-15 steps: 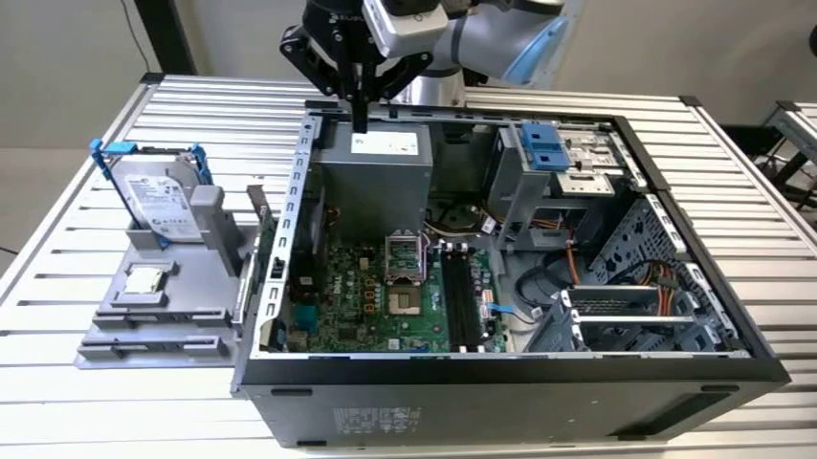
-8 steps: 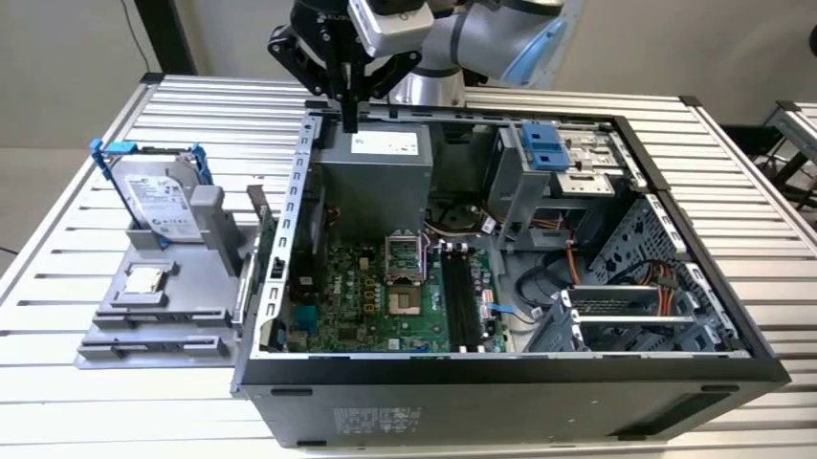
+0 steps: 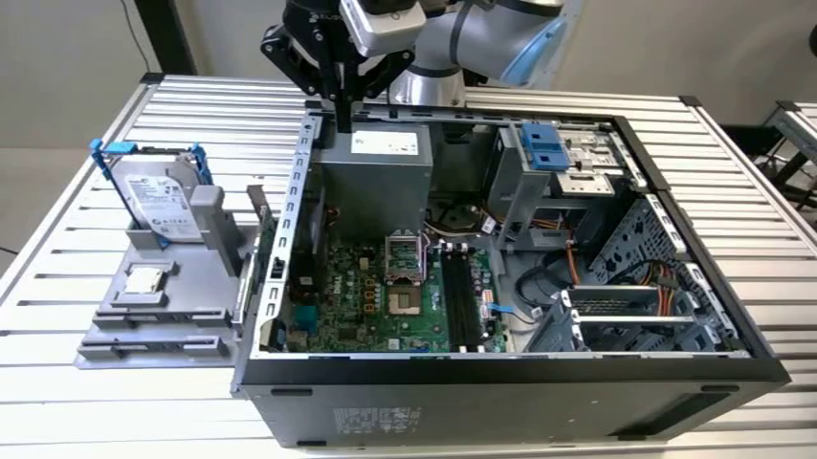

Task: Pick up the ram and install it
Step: 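Reach for the ram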

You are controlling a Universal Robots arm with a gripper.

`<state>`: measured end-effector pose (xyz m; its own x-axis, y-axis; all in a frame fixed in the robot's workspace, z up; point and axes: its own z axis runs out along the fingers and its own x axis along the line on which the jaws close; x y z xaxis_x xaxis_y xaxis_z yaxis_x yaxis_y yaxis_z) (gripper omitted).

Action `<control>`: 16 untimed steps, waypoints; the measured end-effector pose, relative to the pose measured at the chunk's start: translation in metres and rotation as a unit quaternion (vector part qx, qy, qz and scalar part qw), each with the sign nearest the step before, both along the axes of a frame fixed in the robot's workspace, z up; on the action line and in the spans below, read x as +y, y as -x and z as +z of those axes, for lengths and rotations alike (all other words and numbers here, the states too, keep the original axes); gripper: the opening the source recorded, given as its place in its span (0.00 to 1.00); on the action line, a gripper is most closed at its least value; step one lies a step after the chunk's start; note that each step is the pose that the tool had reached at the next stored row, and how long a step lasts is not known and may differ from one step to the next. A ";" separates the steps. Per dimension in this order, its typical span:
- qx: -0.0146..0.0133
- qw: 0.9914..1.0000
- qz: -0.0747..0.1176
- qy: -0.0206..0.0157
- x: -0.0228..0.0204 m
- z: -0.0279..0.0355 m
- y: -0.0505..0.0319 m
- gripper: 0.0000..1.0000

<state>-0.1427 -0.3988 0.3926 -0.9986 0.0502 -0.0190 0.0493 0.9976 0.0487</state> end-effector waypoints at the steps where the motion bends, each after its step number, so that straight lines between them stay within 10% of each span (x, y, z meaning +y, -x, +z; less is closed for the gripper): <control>1: 0.000 1.000 0.000 0.000 0.0000 0.0000 0.0000 0.00; 16: 0.000 1.000 0.002 0.000 0.0000 0.0000 0.0047 0.00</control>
